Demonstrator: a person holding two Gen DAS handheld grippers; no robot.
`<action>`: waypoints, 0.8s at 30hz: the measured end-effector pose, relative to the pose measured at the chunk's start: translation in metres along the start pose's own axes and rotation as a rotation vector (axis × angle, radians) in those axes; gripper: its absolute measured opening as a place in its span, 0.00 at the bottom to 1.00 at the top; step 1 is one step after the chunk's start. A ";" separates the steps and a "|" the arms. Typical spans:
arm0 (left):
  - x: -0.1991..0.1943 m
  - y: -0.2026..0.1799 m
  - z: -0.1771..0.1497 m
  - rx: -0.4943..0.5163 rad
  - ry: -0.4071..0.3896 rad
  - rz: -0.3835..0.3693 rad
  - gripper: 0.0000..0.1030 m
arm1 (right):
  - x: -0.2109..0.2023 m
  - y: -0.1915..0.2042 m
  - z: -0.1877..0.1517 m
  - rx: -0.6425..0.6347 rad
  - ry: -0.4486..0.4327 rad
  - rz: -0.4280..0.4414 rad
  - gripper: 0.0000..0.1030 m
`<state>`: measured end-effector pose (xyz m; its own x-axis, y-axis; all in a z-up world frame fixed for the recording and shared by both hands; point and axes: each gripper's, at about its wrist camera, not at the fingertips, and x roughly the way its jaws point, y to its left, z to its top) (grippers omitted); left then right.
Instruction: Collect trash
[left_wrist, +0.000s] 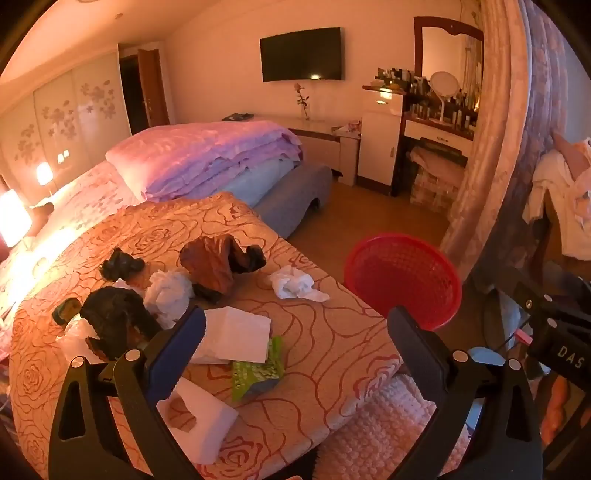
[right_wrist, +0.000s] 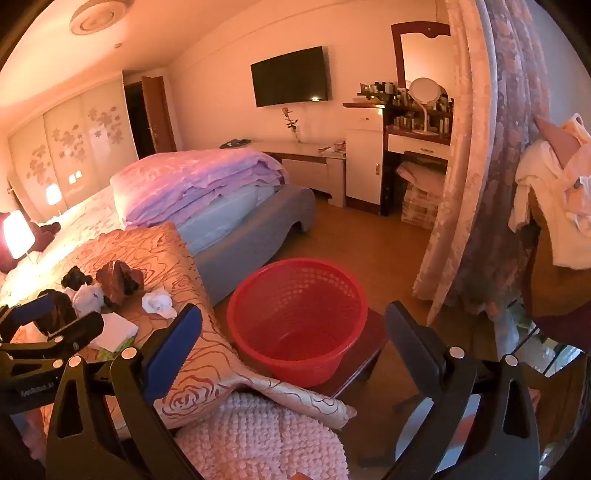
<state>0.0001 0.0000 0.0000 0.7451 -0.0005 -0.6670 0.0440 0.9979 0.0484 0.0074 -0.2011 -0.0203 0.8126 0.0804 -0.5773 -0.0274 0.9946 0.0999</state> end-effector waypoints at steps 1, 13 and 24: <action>0.000 0.000 0.000 0.001 -0.001 0.001 0.92 | 0.000 -0.001 0.000 0.004 0.003 0.003 0.93; 0.008 -0.007 -0.005 0.008 0.010 0.002 0.92 | 0.003 -0.004 0.000 0.009 0.008 0.007 0.93; 0.007 -0.009 -0.003 0.011 0.014 0.002 0.92 | 0.004 -0.007 0.000 0.010 0.010 0.006 0.93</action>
<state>0.0026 -0.0085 -0.0071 0.7357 0.0028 -0.6773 0.0497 0.9971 0.0581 0.0108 -0.2077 -0.0227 0.8066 0.0874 -0.5846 -0.0266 0.9934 0.1118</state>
